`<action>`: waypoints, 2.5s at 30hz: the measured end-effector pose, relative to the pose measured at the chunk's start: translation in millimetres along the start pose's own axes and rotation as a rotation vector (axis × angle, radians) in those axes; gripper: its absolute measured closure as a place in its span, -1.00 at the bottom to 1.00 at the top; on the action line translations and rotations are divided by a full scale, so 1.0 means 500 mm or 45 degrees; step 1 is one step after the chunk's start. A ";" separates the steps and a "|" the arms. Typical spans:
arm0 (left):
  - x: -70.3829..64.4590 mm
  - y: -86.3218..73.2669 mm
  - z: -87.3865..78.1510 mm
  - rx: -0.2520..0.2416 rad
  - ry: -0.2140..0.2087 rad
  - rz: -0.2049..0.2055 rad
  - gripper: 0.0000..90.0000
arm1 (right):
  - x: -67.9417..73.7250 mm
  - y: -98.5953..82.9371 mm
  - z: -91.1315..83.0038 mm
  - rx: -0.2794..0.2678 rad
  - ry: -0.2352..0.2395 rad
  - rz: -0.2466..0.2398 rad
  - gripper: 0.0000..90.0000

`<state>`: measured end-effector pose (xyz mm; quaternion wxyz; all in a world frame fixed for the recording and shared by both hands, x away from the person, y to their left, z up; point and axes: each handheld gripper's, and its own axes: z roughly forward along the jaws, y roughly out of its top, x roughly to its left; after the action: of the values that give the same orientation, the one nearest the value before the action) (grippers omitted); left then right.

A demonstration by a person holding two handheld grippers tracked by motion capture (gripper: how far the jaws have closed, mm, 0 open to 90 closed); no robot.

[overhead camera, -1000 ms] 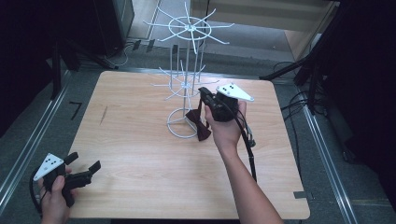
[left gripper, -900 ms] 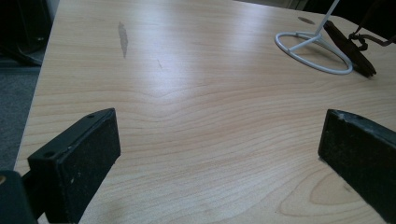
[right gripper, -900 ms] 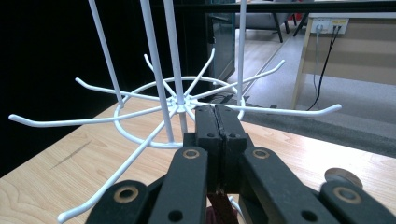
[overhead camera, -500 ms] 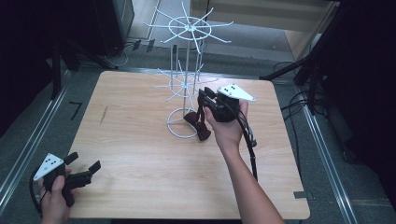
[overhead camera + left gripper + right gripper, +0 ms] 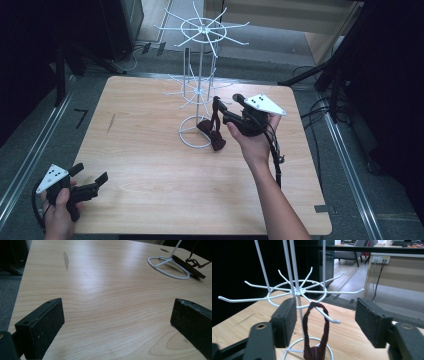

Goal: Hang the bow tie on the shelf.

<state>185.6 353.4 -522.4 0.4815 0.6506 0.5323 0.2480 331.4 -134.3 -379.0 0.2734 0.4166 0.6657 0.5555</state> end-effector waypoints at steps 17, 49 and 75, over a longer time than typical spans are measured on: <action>0.000 0.000 0.000 0.002 0.004 -0.001 -1.00 | -0.023 -0.042 -0.043 0.071 -0.050 0.002 -0.82; -0.002 0.000 0.000 0.004 0.013 0.008 -1.00 | -0.119 -0.204 -0.120 0.210 -0.144 0.083 -1.00; -0.002 0.000 -0.001 0.004 0.008 0.005 -1.00 | -0.203 -0.286 -0.203 0.298 -0.284 0.115 -1.00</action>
<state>185.0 352.5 -522.2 0.4784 0.6516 0.5329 0.2501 262.6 -278.3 -503.8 0.2701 0.5342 0.6720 0.4361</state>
